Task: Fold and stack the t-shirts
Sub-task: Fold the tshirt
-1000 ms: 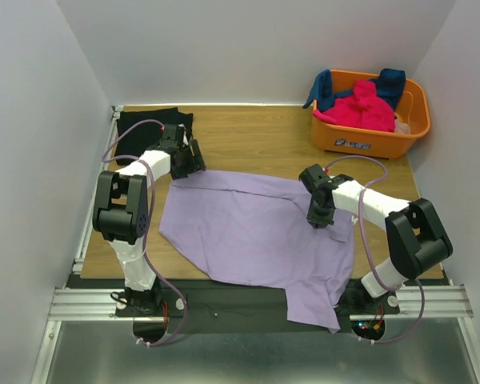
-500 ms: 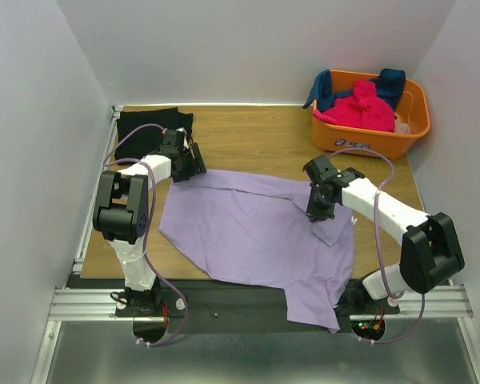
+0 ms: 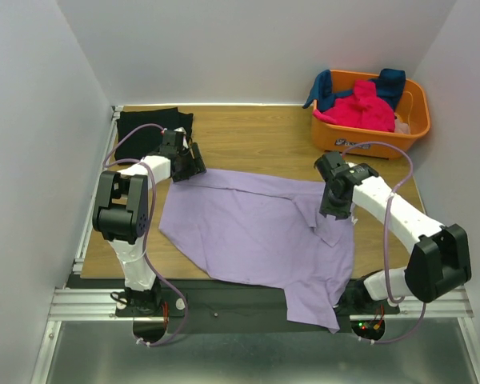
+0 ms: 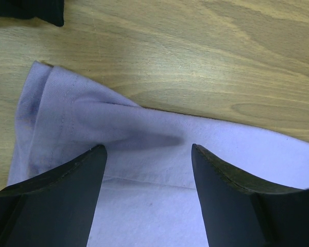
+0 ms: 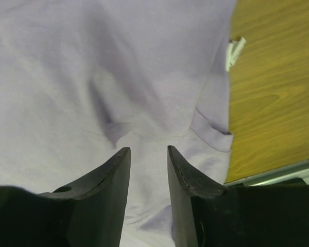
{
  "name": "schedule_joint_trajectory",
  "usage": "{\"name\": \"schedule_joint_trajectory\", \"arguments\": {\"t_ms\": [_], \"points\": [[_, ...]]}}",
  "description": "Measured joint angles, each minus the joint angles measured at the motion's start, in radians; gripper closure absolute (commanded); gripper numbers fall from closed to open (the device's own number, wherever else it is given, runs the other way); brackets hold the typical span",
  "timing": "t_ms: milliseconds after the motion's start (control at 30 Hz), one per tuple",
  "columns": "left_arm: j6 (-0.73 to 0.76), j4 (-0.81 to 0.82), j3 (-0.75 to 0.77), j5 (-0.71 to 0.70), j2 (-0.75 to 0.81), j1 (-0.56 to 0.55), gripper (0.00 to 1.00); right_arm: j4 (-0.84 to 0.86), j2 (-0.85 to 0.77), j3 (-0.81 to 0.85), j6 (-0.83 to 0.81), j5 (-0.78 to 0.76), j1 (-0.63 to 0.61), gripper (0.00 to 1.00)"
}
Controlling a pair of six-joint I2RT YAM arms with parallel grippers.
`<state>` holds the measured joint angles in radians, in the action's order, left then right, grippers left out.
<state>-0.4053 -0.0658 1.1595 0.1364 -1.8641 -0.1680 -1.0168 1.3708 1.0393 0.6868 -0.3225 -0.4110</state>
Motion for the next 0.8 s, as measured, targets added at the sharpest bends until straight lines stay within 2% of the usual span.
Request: {"name": "schedule_joint_trajectory", "arguments": {"t_ms": [333, 567, 800], "points": [[0.0, 0.002, 0.0, 0.002, 0.0, 0.0, 0.21, 0.116, 0.041, 0.109, -0.116, 0.141, -0.071, 0.58], [0.0, 0.004, -0.002, 0.002, 0.0, 0.0, 0.21, 0.155, 0.159, 0.089, -0.15, 0.166, -0.113, 0.57], [0.0, 0.004, -0.002, 0.002, 0.0, 0.0, 0.21, 0.167, 0.209, 0.081, -0.168, 0.166, -0.113, 0.57]]}}
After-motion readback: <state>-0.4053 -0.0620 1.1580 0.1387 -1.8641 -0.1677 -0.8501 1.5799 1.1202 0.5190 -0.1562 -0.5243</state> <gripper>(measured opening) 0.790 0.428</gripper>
